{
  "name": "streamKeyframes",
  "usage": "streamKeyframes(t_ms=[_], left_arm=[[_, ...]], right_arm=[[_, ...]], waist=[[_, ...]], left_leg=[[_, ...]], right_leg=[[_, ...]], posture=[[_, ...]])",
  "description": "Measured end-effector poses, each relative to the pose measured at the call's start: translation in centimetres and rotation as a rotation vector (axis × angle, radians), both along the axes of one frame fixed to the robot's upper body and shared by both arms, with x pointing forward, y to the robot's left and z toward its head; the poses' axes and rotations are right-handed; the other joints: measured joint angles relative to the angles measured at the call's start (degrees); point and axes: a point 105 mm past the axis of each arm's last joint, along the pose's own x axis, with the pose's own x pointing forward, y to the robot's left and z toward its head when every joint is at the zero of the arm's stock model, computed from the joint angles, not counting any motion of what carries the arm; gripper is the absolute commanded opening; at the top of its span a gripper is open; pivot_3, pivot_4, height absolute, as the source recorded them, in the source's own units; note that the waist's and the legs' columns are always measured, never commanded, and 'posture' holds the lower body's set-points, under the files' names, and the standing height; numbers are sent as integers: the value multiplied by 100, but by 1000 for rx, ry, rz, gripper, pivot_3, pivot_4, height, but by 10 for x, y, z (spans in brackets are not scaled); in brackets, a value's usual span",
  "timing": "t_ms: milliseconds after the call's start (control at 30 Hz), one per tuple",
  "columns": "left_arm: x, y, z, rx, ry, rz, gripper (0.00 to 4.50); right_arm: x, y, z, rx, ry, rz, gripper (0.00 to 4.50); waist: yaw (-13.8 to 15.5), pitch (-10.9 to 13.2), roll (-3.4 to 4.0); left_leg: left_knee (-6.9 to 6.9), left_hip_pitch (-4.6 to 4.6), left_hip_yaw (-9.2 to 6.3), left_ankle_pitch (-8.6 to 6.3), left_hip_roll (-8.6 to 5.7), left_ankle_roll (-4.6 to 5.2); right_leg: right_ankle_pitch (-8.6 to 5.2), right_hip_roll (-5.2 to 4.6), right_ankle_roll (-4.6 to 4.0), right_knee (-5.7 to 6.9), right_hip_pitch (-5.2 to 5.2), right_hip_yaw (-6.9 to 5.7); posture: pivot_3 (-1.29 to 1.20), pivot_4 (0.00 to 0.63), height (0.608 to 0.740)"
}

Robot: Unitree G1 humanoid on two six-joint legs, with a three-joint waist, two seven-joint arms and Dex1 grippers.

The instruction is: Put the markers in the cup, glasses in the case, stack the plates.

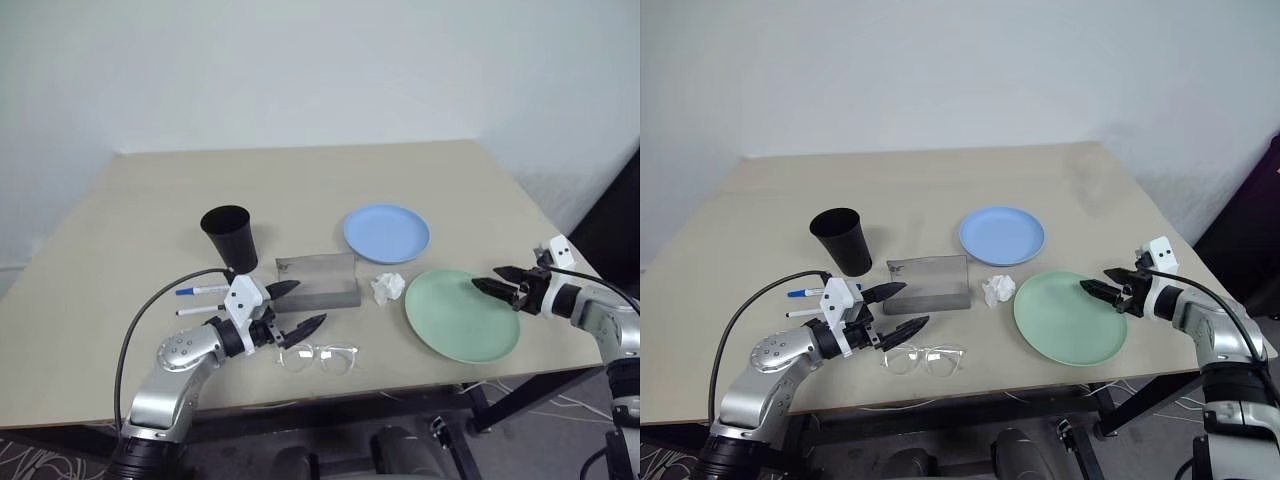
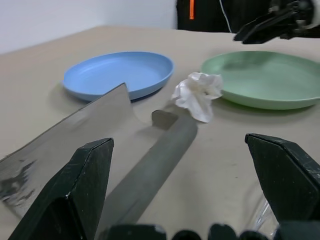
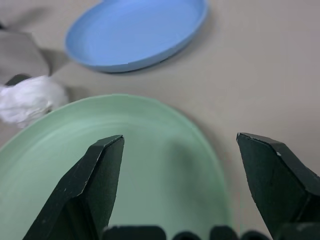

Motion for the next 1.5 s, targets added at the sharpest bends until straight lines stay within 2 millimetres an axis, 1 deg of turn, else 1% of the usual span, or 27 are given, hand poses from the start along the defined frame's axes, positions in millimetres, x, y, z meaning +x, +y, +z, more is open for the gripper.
streamKeyframes(t_ms=[100,167,333,467,567,733,867,900,1067,1200,1367,1467,1500], left_arm=[[-1,-3,5,0,-14,-5,4479],[-2,-4,6,0,-17,-3,4479],[-4,-5,6,2,-13,7,4479],[-4,-6,7,2,-15,11,4479],[-4,-8,6,2,-11,4,4500],[-5,-10,6,3,-10,-5,4500],[-3,-11,8,3,-20,-13,4500],[-3,-11,8,3,-21,-14,4500],[-3,-12,8,4,-23,-25,4500],[-3,-12,5,6,-15,-26,4500],[-2,-11,4,19,-15,-24,4500],[-1,-9,2,20,-10,-21,4500],[-1,-9,1,21,-8,-20,4500]], right_arm=[[9,-4,-2,34,23,-37,3901],[10,-6,-7,41,45,-46,3901],[4,-9,-27,12,115,-36,3901],[1,-11,-34,-3,137,-28,3901],[0,-12,-36,-1,136,-29,3338],[-1,-14,-38,2,140,-34,1573],[-1,-14,-35,16,129,-27,163],[-1,-14,-33,19,122,-24,40],[-2,-15,-31,49,121,-26,40],[-1,-8,-21,116,105,0,40],[6,14,3,249,45,68,40],[16,26,29,303,-27,98,40],[22,32,41,318,-65,113,40]], waist=[[5,0,0],[10,0,-1],[9,-1,0],[5,-1,1],[4,-1,0],[4,-1,0],[3,-2,0],[2,-4,-5],[1,-5,-4],[-4,-4,-2],[5,-3,1],[2,-2,3],[-4,-2,4]], left_leg=[[1,-1,-1,0,-1,1],[1,-2,-2,-1,-2,3],[0,-4,-2,-3,-2,7],[4,-1,0,-3,-2,7],[6,1,1,-3,-2,7],[5,1,1,-3,-2,7],[6,2,1,-3,-2,7],[6,4,0,-3,-2,7],[8,8,3,-2,-1,8],[6,7,4,-2,-1,8],[6,3,2,-2,-2,8],[7,2,4,-2,-2,8],[7,2,4,-2,-1,8]], right_leg=[[0,0,0,-1,2,1],[0,-1,1,-2,3,2],[6,-1,11,-5,2,3],[1,-1,2,-3,5,5],[0,0,1,-2,8,6],[1,0,1,-2,8,6],[1,0,2,-2,10,6],[1,1,2,-2,12,6],[0,2,1,-1,13,9],[1,2,1,0,10,10],[1,1,3,-1,10,9],[3,1,6,-1,6,10],[3,1,6,0,5,9]], posture=[[0,0,740],[0,0,740],[0,0,740],[0,0,740],[0,0,740],[0,0,740],[0,0,740],[0,0,740],[0,0,740],[0,0,740],[0,0,740],[0,0,740],[0,0,740]])
